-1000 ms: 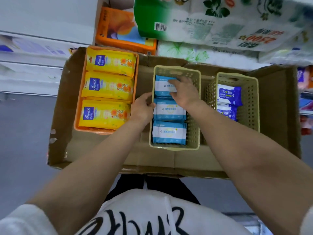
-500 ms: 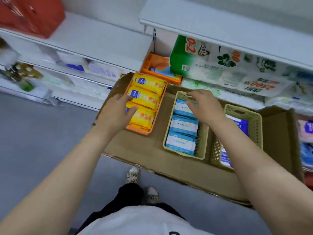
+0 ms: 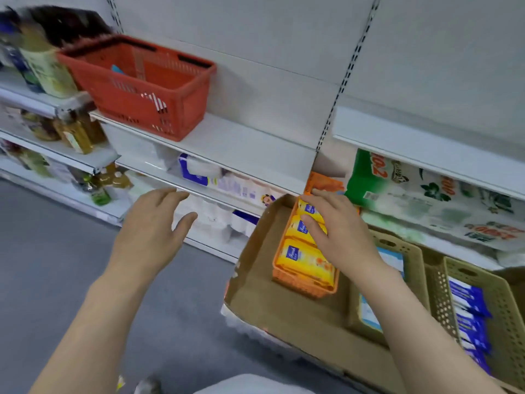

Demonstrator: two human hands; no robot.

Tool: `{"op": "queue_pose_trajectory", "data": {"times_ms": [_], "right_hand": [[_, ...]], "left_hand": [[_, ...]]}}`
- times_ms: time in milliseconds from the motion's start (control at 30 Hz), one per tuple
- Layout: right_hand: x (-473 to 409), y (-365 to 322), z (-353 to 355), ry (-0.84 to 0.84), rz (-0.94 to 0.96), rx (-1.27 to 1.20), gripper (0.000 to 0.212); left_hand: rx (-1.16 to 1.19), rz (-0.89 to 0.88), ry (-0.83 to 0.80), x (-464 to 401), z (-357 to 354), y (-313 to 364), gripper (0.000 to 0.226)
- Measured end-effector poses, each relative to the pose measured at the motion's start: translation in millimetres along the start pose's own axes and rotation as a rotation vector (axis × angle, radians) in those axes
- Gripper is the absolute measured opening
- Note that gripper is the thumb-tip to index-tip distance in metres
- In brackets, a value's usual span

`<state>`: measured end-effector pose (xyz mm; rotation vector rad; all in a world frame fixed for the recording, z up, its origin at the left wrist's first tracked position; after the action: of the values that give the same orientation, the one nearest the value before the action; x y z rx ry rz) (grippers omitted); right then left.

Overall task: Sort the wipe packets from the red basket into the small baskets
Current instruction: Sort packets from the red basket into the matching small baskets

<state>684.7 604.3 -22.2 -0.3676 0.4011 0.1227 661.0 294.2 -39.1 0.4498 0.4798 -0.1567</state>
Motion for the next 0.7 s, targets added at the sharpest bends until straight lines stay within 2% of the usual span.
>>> {"op": "queue_pose_trajectory", "data": {"times_ms": [333,500,700], "right_hand": [[-129,-182,-93,0.031,-0.088,-0.063,0.041],[-206,-227,-135,0.066,-0.085,-0.030,0.043],[-326,-248,-211,0.076,-0.059,-0.059,0.040]], "left_hand": [[-0.080,-0.121,-0.046,-138,69,-194,0.041],[-0.090,-0.171,-0.088,-210,44,-261,0.041],[-0.104,-0.194,-0.110,-313,-4,-326,0.044]]}}
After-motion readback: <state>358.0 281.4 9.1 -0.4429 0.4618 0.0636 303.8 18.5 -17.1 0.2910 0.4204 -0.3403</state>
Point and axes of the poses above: each hand's wrist, its own x-axis away from the middle knuckle, its own z-axis out of the back of the hand, y = z × x, the point moved 5 cm from there along -x, towards the middle knuckle, and after that the axes turned 9 degrees about y, right-handed, at the moved point
